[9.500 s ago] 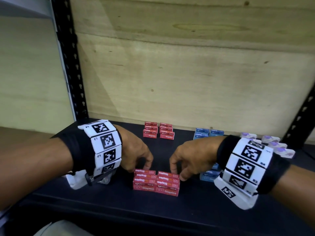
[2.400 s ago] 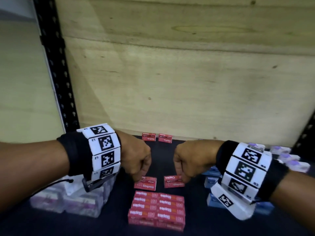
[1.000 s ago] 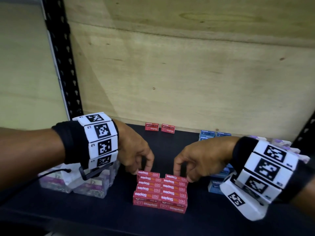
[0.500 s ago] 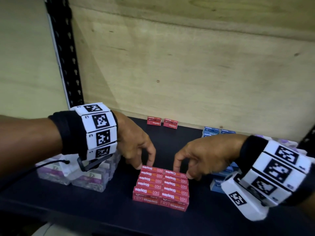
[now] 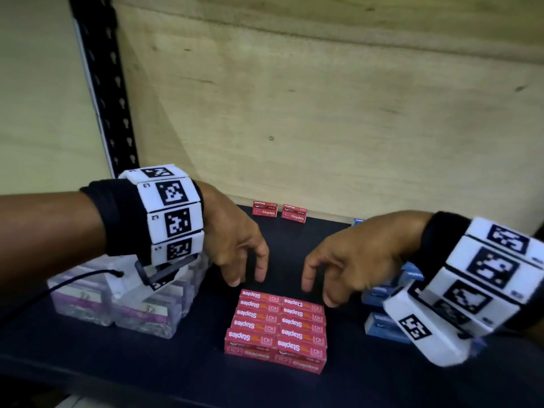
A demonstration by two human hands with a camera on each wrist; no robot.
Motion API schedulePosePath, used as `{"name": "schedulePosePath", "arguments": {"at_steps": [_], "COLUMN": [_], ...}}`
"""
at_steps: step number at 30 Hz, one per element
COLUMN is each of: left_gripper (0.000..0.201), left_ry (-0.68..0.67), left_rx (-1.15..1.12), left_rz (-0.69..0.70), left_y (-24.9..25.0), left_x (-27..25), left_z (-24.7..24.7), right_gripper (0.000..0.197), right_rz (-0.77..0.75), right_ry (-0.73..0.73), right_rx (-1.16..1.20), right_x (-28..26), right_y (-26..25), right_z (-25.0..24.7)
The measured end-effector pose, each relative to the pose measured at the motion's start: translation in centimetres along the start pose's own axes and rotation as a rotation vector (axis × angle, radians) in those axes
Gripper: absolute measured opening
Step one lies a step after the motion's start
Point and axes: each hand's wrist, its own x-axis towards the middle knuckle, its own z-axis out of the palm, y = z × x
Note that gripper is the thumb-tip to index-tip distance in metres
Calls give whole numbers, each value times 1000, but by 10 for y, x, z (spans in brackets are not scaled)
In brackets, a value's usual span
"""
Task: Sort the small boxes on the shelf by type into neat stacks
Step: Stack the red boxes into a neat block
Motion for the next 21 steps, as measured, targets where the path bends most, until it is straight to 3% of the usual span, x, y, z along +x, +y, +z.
{"name": "schedulePosePath", "arguments": {"at_steps": [6, 9, 16, 21], "left_gripper": [19, 21, 43, 36], "left_ry": [396, 493, 449, 378], "left_rx": [119, 216, 412, 378], "left_rz": [-60, -140, -290, -271], "left_y": [-15, -24, -52, -57], "left_x": [21, 34, 73, 90], "left_z": [-36, -58, -86, -97], "right_gripper": [25, 26, 43, 38], "right_rz": [75, 128, 203, 236], "right_ry": [264, 338, 327, 272], "right_rx": [-10, -56, -185, -204], "right_x": [22, 46, 92, 114], "right_y": [30, 45, 56, 56], "right_z": [-47, -67, -102, -114]}}
